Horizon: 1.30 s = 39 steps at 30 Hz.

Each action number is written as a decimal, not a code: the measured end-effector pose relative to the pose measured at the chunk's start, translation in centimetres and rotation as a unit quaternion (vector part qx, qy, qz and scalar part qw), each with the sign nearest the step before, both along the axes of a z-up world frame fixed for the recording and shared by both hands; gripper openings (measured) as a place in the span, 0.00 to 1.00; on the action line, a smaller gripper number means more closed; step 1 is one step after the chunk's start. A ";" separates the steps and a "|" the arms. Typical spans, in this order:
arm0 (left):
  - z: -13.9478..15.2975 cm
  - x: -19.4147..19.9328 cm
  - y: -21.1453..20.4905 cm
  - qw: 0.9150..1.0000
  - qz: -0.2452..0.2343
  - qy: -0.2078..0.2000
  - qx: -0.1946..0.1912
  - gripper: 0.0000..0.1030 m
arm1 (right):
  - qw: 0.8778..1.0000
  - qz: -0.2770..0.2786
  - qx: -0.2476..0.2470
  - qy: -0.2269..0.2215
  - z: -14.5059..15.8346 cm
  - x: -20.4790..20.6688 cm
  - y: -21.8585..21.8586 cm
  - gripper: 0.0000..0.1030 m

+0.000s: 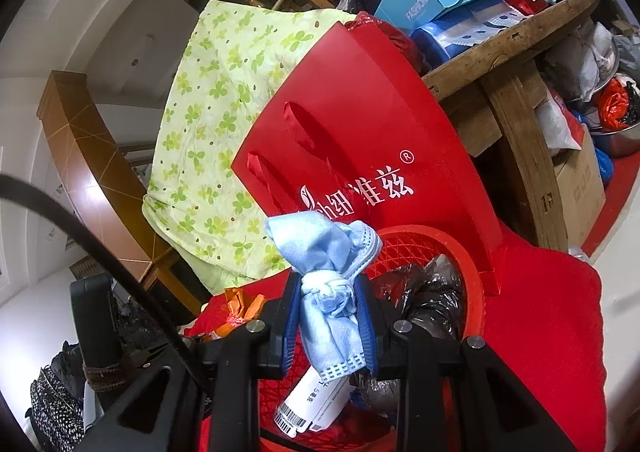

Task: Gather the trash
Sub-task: 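Hold the orange wrapper over the basket with the left tool while the right tool holds its wrapper above it, then open the left tool to drop the orange wrapper while the right tool releases its wrapper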

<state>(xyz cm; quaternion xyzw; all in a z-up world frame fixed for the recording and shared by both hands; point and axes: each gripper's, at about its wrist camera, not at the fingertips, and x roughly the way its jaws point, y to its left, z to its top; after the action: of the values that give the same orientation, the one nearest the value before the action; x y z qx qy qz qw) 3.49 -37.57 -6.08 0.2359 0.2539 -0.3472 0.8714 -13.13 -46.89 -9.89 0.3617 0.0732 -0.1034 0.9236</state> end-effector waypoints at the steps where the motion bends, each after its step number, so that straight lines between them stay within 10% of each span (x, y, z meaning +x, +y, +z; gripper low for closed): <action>1: 0.0 0.0 0.1 1.000 0.000 0.001 -0.001 0.29 | 1.000 0.001 0.002 0.001 0.0 0.1 -0.1 0.29; 11: 0.2 0.0 0.1 1.000 0.011 -0.025 -0.005 0.58 | 0.999 0.010 0.038 0.009 -1.0 0.6 -1.0 0.32; 14: 0.4 0.0 0.3 0.999 0.016 -0.028 -0.005 0.59 | 0.999 0.012 0.049 0.000 -1.2 0.7 -1.1 0.59; 19: 0.7 0.0 1.3 0.999 0.027 -0.041 -0.006 0.74 | 0.999 0.012 0.049 -0.011 -0.9 0.7 -0.7 0.60; 39: 1.2 1.2 6.3 0.996 0.084 -0.027 -0.018 0.78 | 0.999 0.018 -0.005 -0.043 1.1 2.3 2.3 0.60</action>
<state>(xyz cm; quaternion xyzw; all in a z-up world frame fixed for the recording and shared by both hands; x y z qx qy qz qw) 4.73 -31.32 -4.91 0.2078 0.2429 -0.2707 0.9080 -10.85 -44.59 -8.84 0.3601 0.0397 -0.0717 0.9293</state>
